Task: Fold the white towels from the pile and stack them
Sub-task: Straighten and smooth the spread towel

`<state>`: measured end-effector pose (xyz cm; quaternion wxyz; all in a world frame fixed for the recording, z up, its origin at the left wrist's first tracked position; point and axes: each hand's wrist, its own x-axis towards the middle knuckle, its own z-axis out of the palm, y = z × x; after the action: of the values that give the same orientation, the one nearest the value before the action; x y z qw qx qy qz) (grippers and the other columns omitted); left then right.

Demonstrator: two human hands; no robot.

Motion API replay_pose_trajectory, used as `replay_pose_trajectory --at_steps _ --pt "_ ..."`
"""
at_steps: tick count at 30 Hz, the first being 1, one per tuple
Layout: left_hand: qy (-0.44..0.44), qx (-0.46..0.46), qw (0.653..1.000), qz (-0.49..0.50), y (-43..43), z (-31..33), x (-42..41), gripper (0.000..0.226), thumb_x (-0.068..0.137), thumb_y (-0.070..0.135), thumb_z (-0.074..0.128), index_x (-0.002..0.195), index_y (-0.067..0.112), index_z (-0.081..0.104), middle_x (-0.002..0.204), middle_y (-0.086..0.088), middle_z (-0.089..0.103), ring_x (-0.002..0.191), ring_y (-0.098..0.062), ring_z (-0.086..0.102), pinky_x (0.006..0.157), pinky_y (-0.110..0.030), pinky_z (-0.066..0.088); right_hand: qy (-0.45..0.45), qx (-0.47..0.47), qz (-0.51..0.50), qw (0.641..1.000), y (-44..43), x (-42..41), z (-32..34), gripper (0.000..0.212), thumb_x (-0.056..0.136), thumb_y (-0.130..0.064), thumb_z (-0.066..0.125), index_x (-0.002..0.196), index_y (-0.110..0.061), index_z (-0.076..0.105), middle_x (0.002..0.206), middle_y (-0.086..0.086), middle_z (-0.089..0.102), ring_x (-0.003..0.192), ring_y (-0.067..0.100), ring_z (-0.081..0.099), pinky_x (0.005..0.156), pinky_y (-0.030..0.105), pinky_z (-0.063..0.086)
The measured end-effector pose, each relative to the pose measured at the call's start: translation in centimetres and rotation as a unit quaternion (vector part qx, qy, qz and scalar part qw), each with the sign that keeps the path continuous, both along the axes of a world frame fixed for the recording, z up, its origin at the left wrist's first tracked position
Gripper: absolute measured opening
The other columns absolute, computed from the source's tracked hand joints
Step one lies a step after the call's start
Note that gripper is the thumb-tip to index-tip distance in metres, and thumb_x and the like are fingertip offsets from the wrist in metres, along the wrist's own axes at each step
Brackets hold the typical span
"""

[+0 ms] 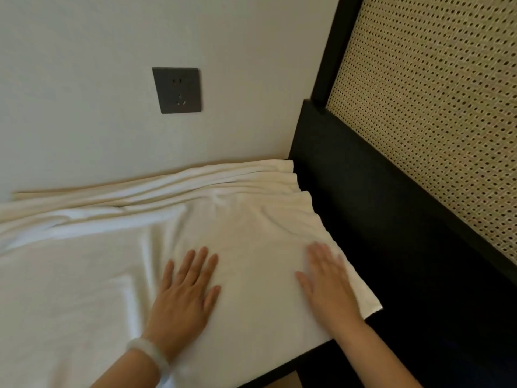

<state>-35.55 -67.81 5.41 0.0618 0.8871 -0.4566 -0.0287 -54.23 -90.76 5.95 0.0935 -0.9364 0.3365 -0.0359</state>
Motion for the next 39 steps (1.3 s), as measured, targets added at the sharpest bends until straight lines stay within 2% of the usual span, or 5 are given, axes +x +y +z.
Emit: replay_pose_trajectory --at_steps 4,9,15,22,39 --pt "-0.009 0.004 1.0 -0.01 2.0 -0.2 0.0 0.062 0.099 0.052 0.017 0.151 0.023 0.034 0.158 0.002 0.03 0.145 -0.021 0.03 0.115 -0.047 0.022 0.02 0.019 0.178 0.984 1.6 3.4 -0.6 0.065 0.103 -0.054 0.019 0.158 -0.026 -0.002 0.159 -0.015 -0.017 0.148 0.002 -0.016 0.116 0.023 -0.021" --pt "-0.009 0.01 1.0 -0.009 2.0 -0.3 0.0 0.062 0.099 0.053 0.017 0.152 0.026 0.032 0.159 0.004 0.028 0.146 -0.021 0.028 0.115 -0.047 0.022 0.078 -0.034 -0.138 0.987 -5.2 1.5 1.1 0.064 0.105 -0.045 0.016 0.157 -0.011 0.004 0.166 0.007 0.003 0.153 0.02 -0.001 0.124 0.039 -0.003" --pt "-0.005 0.015 1.0 -0.013 2.1 -0.2 0.0 0.061 0.099 0.053 0.021 0.153 0.027 0.03 0.16 0.005 0.026 0.147 -0.021 0.026 0.114 -0.046 0.019 0.009 -0.006 0.247 0.969 -0.5 10.9 0.9 0.063 0.105 -0.042 0.032 0.158 -0.013 0.012 0.164 0.0 0.001 0.151 0.012 -0.006 0.12 0.025 -0.014" --pt "-0.003 -0.006 1.0 -0.018 2.0 0.0 0.0 0.059 0.098 0.049 0.03 0.152 0.026 0.032 0.16 0.004 0.026 0.147 -0.02 0.024 0.112 -0.047 0.022 0.082 0.02 0.031 0.996 -8.1 12.0 1.6 0.066 0.106 -0.046 0.019 0.158 -0.011 -0.003 0.165 0.003 -0.011 0.151 0.012 -0.012 0.121 0.03 -0.012" --pt "0.038 0.036 0.998 -0.023 1.8 -0.1 0.3 0.061 0.1 0.053 0.02 0.157 0.031 0.013 0.164 0.005 0.005 0.151 -0.019 0.003 0.118 -0.047 0.005 0.067 -0.03 0.231 0.97 -3.7 10.2 -0.3 0.067 0.102 -0.054 0.02 0.154 -0.023 -0.01 0.162 -0.009 -0.013 0.149 0.007 -0.013 0.119 0.027 -0.017"
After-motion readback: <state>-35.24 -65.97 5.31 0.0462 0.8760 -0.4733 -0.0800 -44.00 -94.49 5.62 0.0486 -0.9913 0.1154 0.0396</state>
